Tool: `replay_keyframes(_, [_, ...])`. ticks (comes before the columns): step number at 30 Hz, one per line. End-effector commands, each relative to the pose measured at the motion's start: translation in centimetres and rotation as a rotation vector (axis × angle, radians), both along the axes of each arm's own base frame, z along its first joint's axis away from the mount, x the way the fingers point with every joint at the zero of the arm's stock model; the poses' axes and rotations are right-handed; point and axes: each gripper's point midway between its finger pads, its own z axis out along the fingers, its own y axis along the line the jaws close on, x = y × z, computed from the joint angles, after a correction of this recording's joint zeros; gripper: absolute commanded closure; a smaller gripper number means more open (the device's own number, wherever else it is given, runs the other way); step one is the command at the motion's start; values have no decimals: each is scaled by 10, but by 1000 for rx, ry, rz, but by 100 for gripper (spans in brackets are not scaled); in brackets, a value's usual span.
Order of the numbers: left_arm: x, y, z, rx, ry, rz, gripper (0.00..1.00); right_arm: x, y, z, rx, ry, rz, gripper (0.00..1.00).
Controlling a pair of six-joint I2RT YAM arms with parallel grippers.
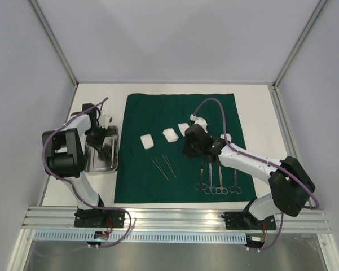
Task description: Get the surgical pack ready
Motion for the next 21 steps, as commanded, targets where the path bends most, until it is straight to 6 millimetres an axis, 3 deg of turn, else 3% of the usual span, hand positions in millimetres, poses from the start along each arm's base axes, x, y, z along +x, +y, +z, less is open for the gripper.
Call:
replay_keyframes(1, [26,-6,5,-20,-85,-15,71,2,6,8,30,-6,5,74])
replay_keyframes(9, [28,-41,5,-89,-91,-116,69,0,11,1,30,28,20,75])
replay_keyframes(13, [26,-45,4,-106,-86,-122,69,-2,13,-2,28,39,36,75])
replay_keyframes(21, [23,-44,20,-101,-105,-121,68,-18,45,-12,-9,86,208,76])
